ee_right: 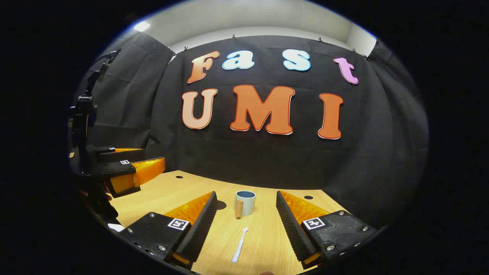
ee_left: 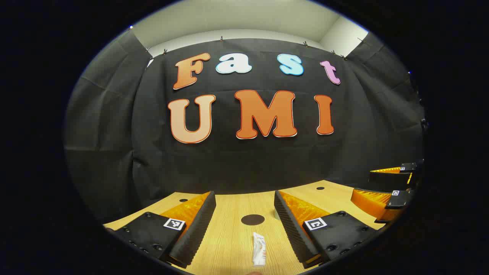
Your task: Put the toothbrush and toothpaste on the desktop into the cup, then pick up the cup and place it on the coaster on the desktop.
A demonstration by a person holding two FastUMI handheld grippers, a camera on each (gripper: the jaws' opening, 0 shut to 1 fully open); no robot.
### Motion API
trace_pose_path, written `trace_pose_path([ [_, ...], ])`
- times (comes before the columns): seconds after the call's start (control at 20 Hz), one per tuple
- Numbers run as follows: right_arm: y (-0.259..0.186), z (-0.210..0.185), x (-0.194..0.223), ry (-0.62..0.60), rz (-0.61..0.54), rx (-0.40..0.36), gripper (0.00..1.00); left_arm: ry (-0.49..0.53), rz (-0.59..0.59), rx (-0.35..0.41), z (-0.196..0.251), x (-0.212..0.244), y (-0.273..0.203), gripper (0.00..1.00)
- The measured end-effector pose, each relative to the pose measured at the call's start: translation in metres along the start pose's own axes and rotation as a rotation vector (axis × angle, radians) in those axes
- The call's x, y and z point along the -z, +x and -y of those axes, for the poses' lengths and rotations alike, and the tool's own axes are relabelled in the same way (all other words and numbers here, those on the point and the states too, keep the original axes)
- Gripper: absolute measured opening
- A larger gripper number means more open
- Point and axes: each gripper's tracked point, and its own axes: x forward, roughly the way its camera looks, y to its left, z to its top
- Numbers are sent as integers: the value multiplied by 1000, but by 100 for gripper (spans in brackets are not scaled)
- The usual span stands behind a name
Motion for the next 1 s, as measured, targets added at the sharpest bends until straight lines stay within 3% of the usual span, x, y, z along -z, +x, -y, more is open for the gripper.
trace_pose_path([
  [1.0,1,-6,-1,-7,3,-13,93,1,3,-5,-1,1,-1,98],
])
